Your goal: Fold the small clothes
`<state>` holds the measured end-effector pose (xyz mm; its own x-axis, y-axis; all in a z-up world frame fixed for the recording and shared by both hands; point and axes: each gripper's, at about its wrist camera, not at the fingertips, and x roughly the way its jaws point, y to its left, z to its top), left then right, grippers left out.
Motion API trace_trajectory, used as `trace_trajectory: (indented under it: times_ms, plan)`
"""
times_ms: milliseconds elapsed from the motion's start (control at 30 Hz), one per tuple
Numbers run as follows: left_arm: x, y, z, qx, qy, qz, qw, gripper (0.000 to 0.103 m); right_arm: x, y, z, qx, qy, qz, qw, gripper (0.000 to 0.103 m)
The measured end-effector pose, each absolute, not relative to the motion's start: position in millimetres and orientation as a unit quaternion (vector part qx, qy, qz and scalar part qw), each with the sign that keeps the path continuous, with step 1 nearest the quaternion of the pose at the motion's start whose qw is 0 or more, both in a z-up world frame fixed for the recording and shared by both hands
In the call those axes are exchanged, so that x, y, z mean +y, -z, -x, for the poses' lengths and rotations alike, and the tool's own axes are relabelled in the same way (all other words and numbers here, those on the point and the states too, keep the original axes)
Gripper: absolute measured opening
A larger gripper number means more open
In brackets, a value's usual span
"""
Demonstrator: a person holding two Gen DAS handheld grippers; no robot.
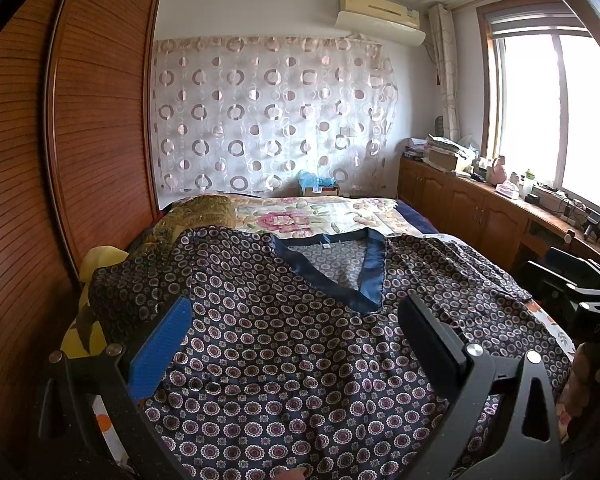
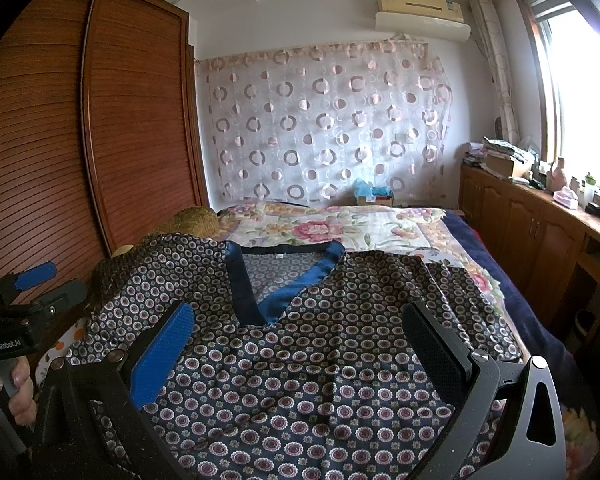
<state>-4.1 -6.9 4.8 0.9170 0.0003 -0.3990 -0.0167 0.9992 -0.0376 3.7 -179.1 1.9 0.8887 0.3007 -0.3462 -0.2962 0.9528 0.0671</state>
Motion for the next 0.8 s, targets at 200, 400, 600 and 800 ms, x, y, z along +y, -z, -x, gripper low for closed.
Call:
trace_trajectory:
  times_ms: [200, 400, 600, 800]
  plan:
    - [-8.0, -5.5, 4.9, 0.203, -0.004, 0.02, 0.979, 0.103, -179.0, -1.9, -3.8, 0.179, -0.154, -0.006, 0.972, 0.103]
    - [-6.8, -4.7, 4.0, 0.204, -0.004, 0.02, 0.979, 0.103, -179.2, -2.2, -3.5, 0.18, -0.154, -0.006, 0.972, 0.103]
    - [-6.9, -4.7, 4.2, 0.204, -0.004, 0.02, 0.979, 0.103, -179.0, -2.2, -2.0, 0.179, -0.155, -0.006, 0.971, 0.103]
    - [-6.6, -10.8, 5.5, 0.205, -0.005, 0.021, 0.979, 0.103, -178.7, -1.7, -3.3, 0.18, -0.157, -0.007, 0.971, 0.103]
